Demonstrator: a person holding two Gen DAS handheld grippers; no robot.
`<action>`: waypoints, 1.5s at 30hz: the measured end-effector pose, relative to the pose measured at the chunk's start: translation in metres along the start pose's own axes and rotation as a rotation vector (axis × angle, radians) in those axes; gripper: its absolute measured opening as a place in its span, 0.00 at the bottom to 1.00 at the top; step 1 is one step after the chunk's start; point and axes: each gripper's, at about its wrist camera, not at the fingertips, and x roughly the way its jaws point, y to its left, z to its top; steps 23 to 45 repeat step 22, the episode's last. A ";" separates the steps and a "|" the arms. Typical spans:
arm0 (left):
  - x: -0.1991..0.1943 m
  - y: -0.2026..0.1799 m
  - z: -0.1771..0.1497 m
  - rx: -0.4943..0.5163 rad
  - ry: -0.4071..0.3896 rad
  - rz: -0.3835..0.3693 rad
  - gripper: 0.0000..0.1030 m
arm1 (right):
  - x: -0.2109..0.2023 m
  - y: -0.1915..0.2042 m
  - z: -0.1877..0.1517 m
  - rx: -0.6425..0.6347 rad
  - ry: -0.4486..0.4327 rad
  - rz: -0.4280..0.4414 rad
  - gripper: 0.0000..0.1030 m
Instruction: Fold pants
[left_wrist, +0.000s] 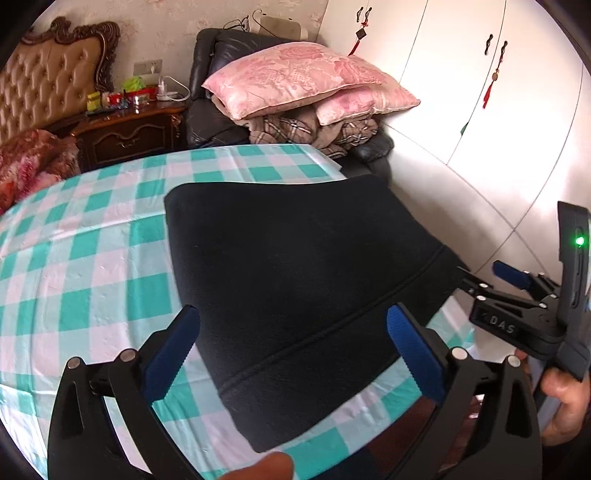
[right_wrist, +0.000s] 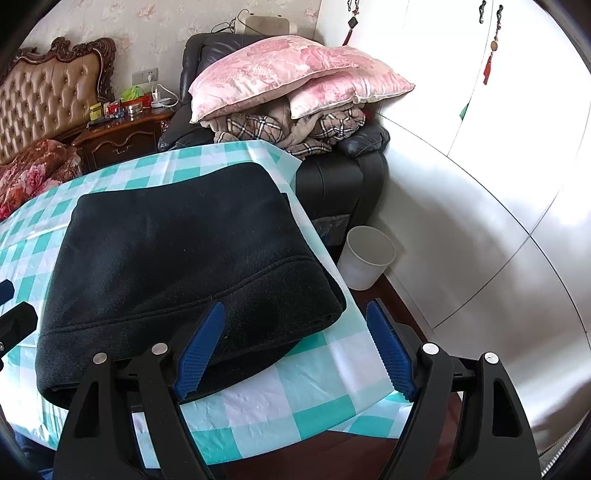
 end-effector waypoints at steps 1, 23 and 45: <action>0.000 0.000 0.000 -0.005 0.003 -0.017 0.98 | -0.001 -0.001 -0.001 -0.001 -0.003 0.000 0.74; -0.004 -0.015 -0.002 0.034 -0.003 -0.024 0.98 | -0.002 -0.007 -0.003 0.017 0.000 -0.010 0.74; -0.004 -0.015 -0.002 0.034 -0.003 -0.024 0.98 | -0.002 -0.007 -0.003 0.017 0.000 -0.010 0.74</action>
